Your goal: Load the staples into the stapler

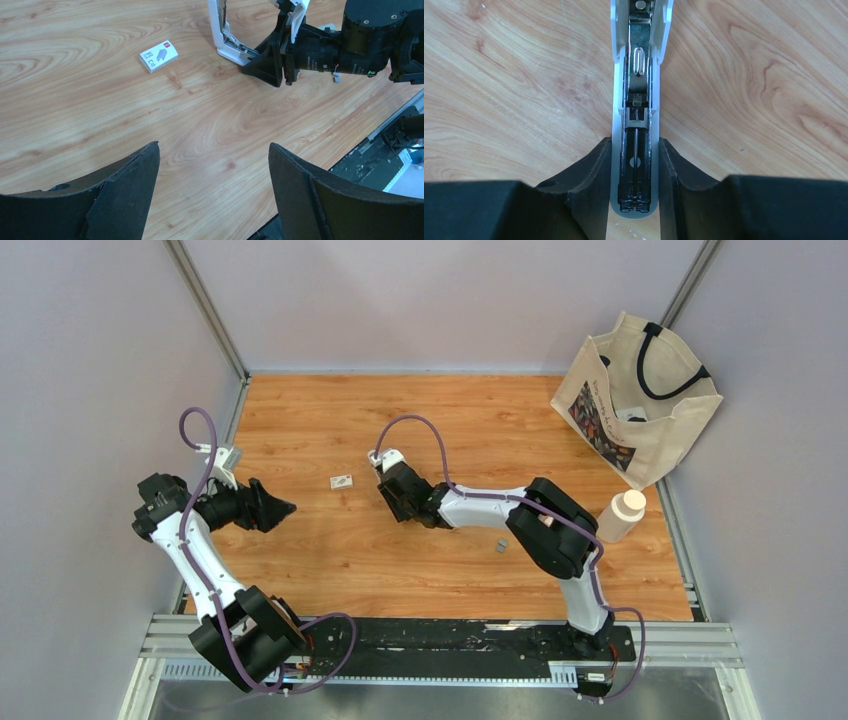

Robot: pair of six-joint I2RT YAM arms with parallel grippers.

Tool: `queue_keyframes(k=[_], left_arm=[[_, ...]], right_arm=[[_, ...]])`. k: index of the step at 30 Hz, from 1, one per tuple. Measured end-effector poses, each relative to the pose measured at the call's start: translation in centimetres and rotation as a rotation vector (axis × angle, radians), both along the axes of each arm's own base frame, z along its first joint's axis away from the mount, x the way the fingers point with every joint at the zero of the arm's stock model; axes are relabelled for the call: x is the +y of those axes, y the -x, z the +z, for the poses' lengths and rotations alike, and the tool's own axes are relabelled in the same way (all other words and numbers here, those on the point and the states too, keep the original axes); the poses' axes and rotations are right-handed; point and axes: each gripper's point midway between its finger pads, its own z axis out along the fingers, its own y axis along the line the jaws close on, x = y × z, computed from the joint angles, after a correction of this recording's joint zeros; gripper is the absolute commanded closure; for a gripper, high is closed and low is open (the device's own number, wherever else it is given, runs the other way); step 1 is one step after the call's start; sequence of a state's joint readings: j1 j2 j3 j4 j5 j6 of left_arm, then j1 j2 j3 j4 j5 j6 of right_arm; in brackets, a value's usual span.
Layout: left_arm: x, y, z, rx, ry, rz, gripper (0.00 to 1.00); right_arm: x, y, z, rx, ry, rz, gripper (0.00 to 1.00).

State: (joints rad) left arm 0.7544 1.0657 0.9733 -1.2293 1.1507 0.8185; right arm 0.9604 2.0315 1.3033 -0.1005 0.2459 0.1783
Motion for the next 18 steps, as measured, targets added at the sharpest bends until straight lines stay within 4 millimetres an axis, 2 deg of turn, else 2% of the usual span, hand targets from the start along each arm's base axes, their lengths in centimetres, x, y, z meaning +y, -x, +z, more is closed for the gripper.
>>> queue_keyframes(k=[9, 18], left_arm=[[0.0, 0.0, 0.0, 0.000, 0.000, 0.000, 0.12], [0.0, 0.0, 0.0, -0.002, -0.002, -0.001, 0.12]], right_arm=[[0.6, 0.9, -0.4, 0.018, 0.012, 0.003, 0.84], [0.9, 1.2, -0.4, 0.030, 0.016, -0.044, 0.71]])
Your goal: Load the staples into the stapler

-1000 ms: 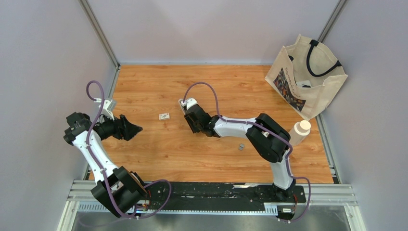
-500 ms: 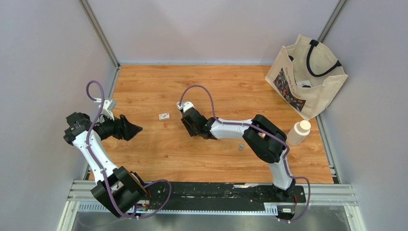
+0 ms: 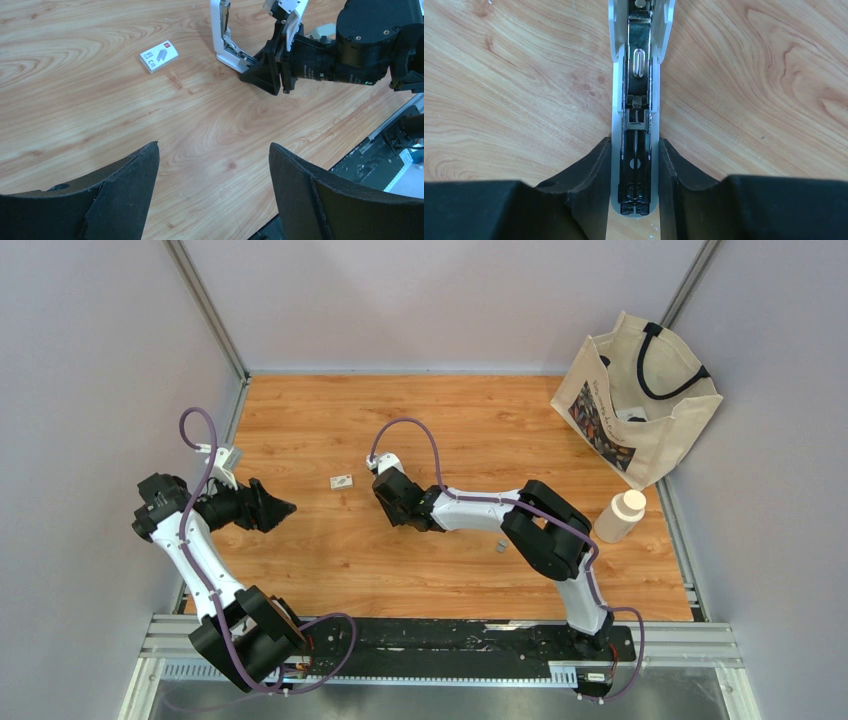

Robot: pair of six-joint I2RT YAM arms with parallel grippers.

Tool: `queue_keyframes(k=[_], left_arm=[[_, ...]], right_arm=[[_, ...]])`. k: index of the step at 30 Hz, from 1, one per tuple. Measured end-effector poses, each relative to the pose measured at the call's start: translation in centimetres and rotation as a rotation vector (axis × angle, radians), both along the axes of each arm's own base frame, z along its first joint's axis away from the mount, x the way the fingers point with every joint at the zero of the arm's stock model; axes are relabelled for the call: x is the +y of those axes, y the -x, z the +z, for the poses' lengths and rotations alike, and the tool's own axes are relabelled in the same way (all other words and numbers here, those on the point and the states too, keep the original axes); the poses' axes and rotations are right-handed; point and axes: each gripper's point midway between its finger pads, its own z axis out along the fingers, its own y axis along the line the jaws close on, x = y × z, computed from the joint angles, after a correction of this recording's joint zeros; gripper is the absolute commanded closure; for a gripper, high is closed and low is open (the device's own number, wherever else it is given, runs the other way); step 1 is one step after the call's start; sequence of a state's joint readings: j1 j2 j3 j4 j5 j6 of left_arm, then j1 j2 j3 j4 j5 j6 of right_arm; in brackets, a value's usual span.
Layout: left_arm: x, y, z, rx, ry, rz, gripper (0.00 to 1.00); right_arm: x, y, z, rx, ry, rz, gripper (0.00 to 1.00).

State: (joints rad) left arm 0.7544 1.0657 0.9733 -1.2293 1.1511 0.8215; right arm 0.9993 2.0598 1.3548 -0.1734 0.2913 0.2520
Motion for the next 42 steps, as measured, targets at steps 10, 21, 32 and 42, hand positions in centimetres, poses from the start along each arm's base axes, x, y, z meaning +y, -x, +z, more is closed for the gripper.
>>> queue_keyframes(k=[10, 21, 32, 42], left_arm=[[0.0, 0.0, 0.0, 0.000, 0.000, 0.000, 0.12], [0.0, 0.0, 0.1, -0.003, 0.003, -0.001, 0.12], [-0.1, -0.1, 0.1, -0.012, 0.002, -0.006, 0.11], [-0.3, 0.0, 0.3, -0.022, 0.007, -0.018, 0.11]], right_arm=[[0.2, 0.4, -0.1, -0.005, 0.006, -0.037, 0.58], [0.4, 0.4, -0.1, 0.008, -0.006, -0.058, 0.47], [-0.3, 0.6, 0.2, 0.027, 0.035, -0.032, 0.31], [-1.8, 1.1, 7.3, 0.025, -0.016, 0.179, 0.25]])
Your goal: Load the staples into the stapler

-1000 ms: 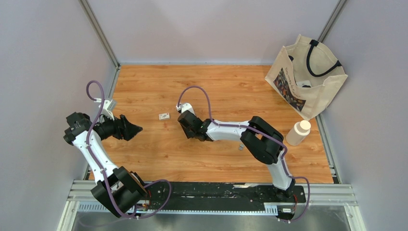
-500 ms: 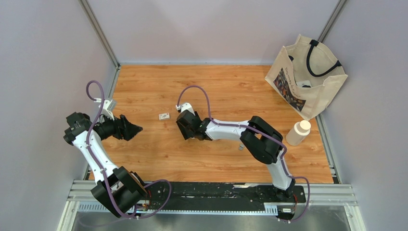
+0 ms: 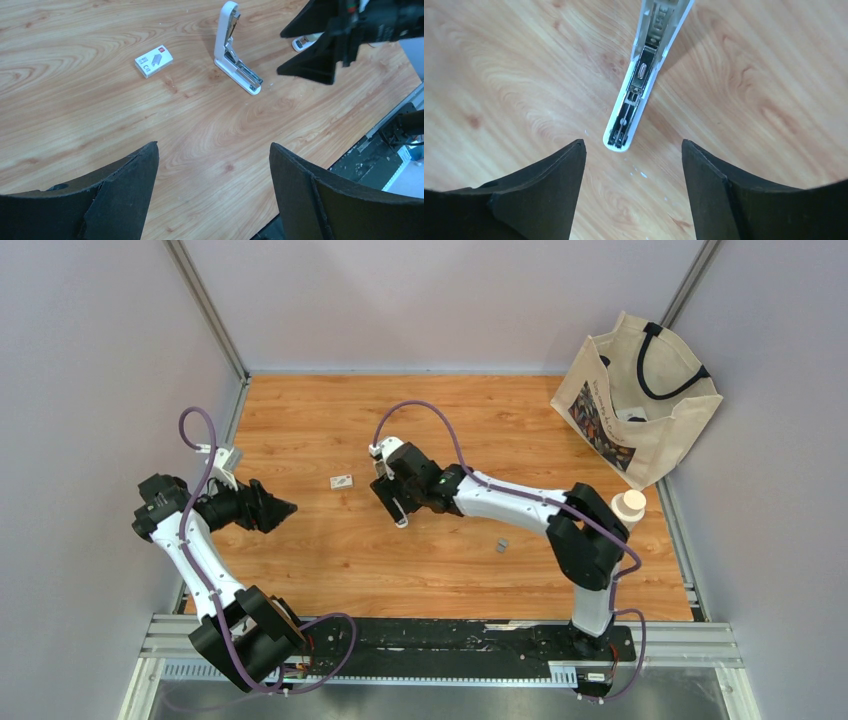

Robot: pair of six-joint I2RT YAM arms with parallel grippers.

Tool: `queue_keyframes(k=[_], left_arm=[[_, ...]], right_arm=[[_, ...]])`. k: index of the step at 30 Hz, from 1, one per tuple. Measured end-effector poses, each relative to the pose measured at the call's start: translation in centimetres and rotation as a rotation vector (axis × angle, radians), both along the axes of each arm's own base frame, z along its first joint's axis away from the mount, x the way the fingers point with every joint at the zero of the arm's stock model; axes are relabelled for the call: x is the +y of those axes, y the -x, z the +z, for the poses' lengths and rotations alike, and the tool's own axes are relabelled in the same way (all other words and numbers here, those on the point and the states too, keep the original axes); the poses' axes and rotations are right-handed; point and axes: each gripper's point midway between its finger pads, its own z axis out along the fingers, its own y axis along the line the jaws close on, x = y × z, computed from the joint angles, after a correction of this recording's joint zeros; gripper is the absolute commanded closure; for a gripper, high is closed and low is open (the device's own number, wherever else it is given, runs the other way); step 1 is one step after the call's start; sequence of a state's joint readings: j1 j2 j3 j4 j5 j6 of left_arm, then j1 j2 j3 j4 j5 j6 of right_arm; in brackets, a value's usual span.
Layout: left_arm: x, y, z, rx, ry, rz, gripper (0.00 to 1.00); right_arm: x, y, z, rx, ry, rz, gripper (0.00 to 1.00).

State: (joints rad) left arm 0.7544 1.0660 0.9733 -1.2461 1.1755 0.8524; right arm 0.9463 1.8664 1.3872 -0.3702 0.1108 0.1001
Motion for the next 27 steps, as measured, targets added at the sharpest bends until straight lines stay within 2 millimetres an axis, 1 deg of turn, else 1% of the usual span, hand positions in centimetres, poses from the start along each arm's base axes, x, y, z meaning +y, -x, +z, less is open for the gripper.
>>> queue_keyframes(k=[2, 3, 5, 6, 7, 10, 13, 15, 16, 17, 19, 23, 27], left_arm=[[-0.1, 0.1, 0.0, 0.000, 0.001, -0.005, 0.11], [-0.2, 0.2, 0.0, 0.001, 0.002, -0.007, 0.11], [-0.3, 0.3, 0.0, 0.002, 0.003, -0.013, 0.11], [-0.4, 0.4, 0.0, 0.001, 0.005, -0.015, 0.11], [-0.5, 0.5, 0.1, 0.000, 0.008, -0.019, 0.11], [-0.6, 0.4, 0.8, -0.016, 0.006, -0.024, 0.11], [-0.6, 0.2, 1.8, -0.050, -0.021, -0.025, 0.11], [-0.8, -0.1, 2.4, -0.074, -0.045, -0.038, 0.11], [-0.8, -0.5, 2.9, -0.091, -0.064, -0.040, 0.11], [-1.4, -0.6, 3.1, -0.097, -0.068, -0.066, 0.11], [-2.3, -1.1, 3.6, -0.115, -0.091, -0.103, 0.11], [-4.3, -1.9, 4.0, -0.130, -0.119, -0.175, 0.11], [-5.8, -2.7, 4.3, -0.131, -0.124, -0.217, 0.11]], right_arm=[[-0.7, 0.0, 2.1, -0.022, -0.011, 0.051, 0.25], [-1.5, 0.0, 3.0, -0.033, -0.004, 0.079, 0.25], [-3.3, -0.3, 3.9, -0.047, 0.027, 0.104, 0.24], [-4.8, -0.7, 4.0, -0.051, 0.054, 0.103, 0.23], [-6.3, -1.1, 3.9, -0.050, 0.078, 0.096, 0.23], [-13.2, -2.4, 2.2, -0.019, 0.188, 0.028, 0.21], [-19.7, -2.6, 0.1, 0.025, 0.307, -0.047, 0.20], [-22.9, -1.9, -1.3, 0.053, 0.382, -0.075, 0.20], [-23.8, -1.4, -1.8, 0.064, 0.411, -0.077, 0.20], [-24.6, -1.0, -2.5, 0.074, 0.442, -0.074, 0.20], [-25.3, -0.5, -3.4, 0.087, 0.482, -0.063, 0.20], [-26.0, -1.2, -4.5, 0.080, 0.546, -0.072, 0.20], [-27.0, -2.0, -5.7, 0.080, 0.617, -0.096, 0.20]])
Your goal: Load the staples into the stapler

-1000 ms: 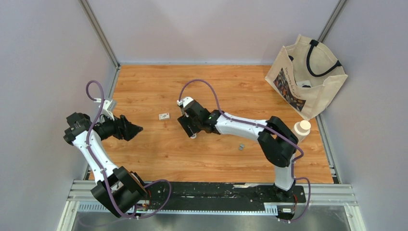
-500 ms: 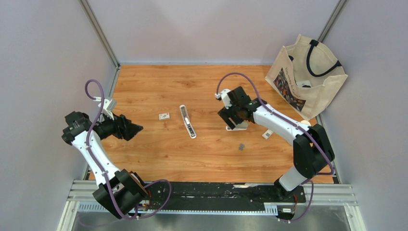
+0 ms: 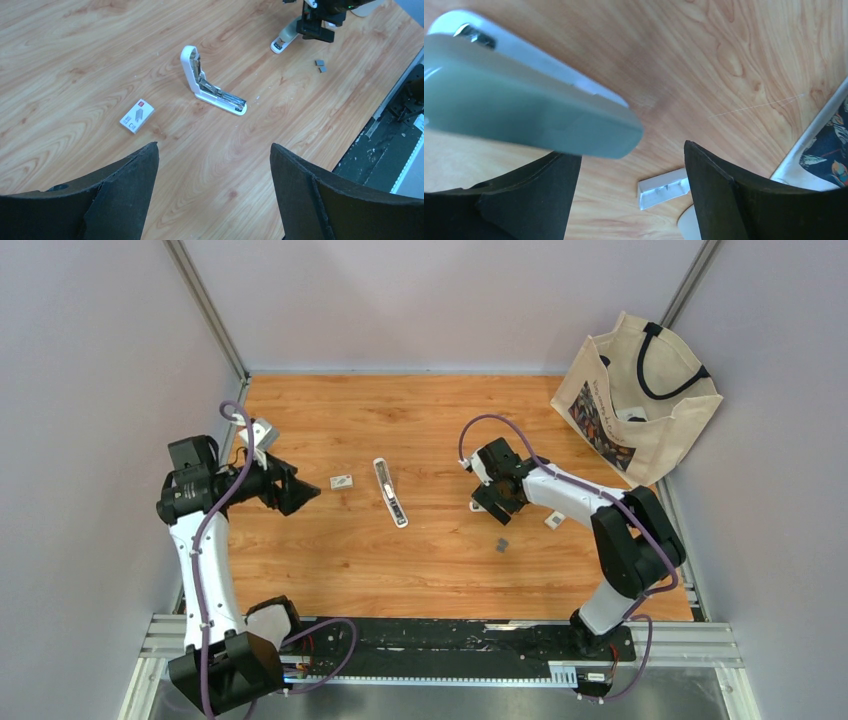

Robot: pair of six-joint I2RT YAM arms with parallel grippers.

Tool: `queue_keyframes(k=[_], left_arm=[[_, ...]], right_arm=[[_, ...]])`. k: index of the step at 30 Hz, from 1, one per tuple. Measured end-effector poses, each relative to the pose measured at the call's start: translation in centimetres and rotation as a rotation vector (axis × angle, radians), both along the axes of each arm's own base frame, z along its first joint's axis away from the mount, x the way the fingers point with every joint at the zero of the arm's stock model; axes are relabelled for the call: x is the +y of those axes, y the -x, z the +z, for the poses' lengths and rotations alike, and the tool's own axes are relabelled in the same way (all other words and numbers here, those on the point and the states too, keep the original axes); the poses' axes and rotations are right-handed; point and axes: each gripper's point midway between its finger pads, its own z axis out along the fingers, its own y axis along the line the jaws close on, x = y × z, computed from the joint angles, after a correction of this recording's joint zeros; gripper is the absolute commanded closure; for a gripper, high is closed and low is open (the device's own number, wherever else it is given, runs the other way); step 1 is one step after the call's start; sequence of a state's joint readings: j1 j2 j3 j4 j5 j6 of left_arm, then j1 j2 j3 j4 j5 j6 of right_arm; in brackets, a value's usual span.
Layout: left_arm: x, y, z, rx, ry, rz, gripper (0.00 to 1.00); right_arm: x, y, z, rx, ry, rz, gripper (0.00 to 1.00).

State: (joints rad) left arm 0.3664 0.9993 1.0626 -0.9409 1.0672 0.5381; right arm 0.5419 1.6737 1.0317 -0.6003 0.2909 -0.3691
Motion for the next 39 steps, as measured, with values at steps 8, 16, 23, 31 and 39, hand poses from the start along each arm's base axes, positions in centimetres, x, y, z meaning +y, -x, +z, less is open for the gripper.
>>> queue_keyframes(k=[8, 16, 23, 31, 39], left_arm=[[-2.1, -1.7, -0.2, 0.015, -0.021, -0.069, 0.11], [-4.3, -2.5, -0.6, 0.033, -0.042, -0.135, 0.10], [-5.1, -2.6, -0.6, 0.025, -0.051, -0.158, 0.10], [-5.1, -2.8, -0.4, 0.023, -0.045, -0.146, 0.10], [-5.0, -2.8, -0.3, 0.019, -0.054, -0.132, 0.10]], right_arm=[[-1.2, -3.3, -0.1, -0.073, 0.062, -0.054, 0.19], [-0.1, -6.6, 0.5, -0.142, 0.029, -0.063, 0.20], [0.3, -6.0, 0.5, -0.110, -0.022, -0.056, 0.20], [4.2, -5.8, 4.6, -0.060, -0.264, -0.072, 0.23], [5.7, -2.8, 2.8, 0.103, -0.428, -0.188, 0.36]])
